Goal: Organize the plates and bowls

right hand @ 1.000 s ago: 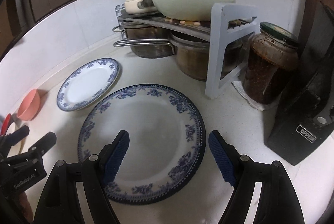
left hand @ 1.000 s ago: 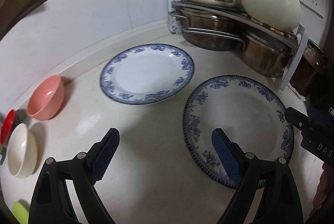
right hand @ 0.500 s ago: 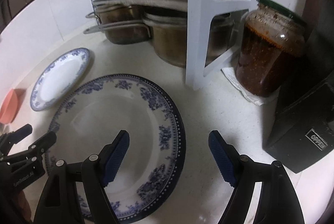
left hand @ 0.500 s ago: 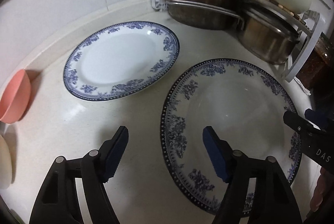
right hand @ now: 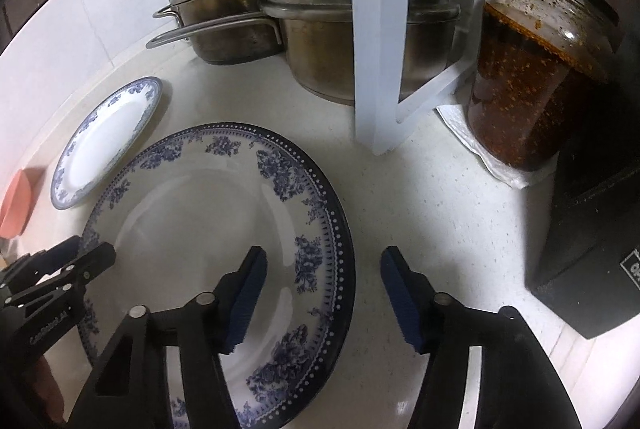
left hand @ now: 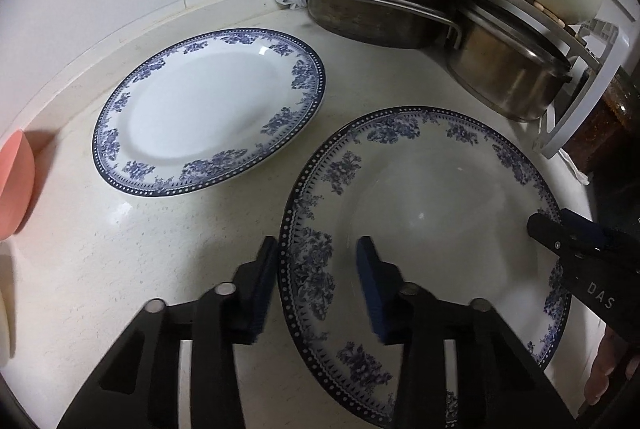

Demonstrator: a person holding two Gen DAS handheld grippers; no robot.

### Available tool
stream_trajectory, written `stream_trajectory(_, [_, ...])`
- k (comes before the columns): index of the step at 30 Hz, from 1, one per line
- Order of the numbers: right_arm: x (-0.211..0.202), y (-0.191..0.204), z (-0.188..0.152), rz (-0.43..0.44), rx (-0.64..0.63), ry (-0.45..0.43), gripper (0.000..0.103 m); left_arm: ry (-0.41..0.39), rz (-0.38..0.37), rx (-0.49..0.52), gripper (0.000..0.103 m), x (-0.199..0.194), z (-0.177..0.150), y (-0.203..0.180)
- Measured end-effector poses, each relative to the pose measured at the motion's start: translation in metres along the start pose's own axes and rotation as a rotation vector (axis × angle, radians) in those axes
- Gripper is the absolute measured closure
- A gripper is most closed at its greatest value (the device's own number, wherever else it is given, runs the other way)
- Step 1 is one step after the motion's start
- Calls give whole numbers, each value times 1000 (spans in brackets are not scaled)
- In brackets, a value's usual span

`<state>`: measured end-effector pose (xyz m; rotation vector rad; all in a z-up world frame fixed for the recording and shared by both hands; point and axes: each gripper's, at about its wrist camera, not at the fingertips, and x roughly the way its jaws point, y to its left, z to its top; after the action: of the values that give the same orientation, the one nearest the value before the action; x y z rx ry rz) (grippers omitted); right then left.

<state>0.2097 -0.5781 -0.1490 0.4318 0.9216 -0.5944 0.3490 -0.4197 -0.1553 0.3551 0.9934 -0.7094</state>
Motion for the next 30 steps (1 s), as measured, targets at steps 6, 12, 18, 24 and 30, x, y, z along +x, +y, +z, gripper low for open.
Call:
stream_trajectory(6, [5, 6, 5, -1, -35, 18, 66, 5, -1, 2, 68, 0, 1, 0])
stream_trajectory(12, [6, 6, 7, -6, -33, 34, 66, 7, 2, -16, 68, -8, -1, 2])
stream_trajectory(18, [-9, 12, 5, -3, -42, 26, 67, 10, 14, -46, 68, -30, -11, 12])
stream_trajectory(24, [-34, 31, -2, 18, -59, 34, 67, -17, 47, -86, 68, -69, -31, 34])
stream_trajectory(30, [-65, 60, -18, 54, -109, 15, 67, -49, 91, -131, 68, -112, -58, 57])
